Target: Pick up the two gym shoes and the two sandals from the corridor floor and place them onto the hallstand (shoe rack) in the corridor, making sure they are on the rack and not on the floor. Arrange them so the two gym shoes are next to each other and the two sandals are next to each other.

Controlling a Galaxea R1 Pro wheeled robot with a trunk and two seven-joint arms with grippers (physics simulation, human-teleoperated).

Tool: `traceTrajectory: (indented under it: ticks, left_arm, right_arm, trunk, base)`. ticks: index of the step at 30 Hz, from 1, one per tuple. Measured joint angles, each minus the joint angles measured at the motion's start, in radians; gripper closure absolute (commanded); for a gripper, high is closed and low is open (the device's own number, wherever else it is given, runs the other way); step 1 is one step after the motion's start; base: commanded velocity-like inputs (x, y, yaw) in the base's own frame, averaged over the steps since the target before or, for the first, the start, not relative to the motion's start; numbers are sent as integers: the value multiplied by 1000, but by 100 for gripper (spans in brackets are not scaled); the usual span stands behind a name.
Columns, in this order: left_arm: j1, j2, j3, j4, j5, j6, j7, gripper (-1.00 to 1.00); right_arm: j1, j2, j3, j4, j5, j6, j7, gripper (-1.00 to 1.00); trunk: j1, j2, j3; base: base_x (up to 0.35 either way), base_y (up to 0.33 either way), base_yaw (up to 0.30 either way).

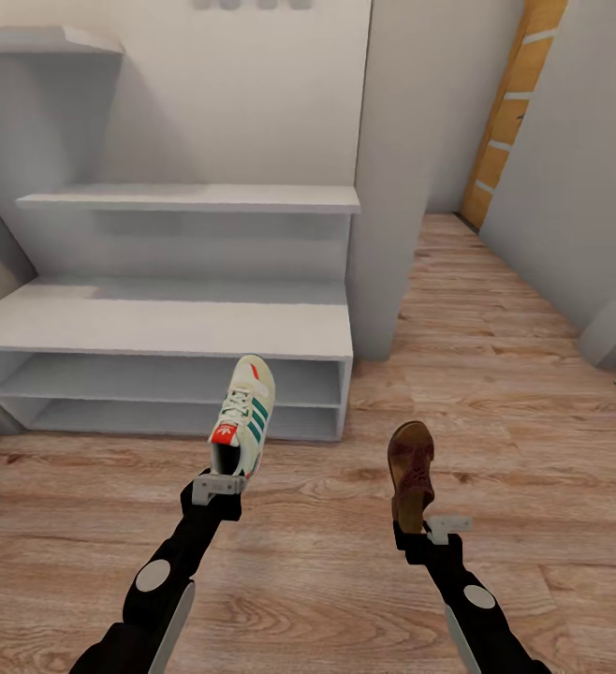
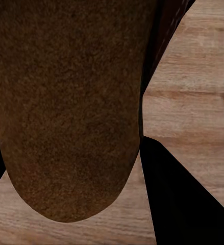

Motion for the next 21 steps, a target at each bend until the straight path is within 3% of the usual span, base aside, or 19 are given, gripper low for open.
traceTrajectory:
  ticks: [3, 5, 11, 21]
  left_arm:
    - [-1, 0, 1, 1, -3, 0, 8, 100]
    - [-1, -2, 0, 2, -6, 1, 10, 100]
    - [-1, -5, -3, 7, -7, 12, 10, 100]
    - [-5, -6, -7, 87, -5, 26, 12, 100]
  right_arm:
    - [0, -6, -9, -78, 0, 8, 1, 100]
    - [0, -5, -8, -206, 0, 14, 0, 100]
    - [0, -8, -10, -218, 0, 28, 0, 100]
    - [0, -8, -10, -282, 1, 138, 0, 100]
  trunk:
    - [0, 0, 0]
    - [0, 0, 0]
    - [0, 0, 0]
    - [0, 0, 0]
  base:
    - [0, 0, 0]
    - [0, 0, 0]
    - [0, 0, 0]
    - [0, 0, 0]
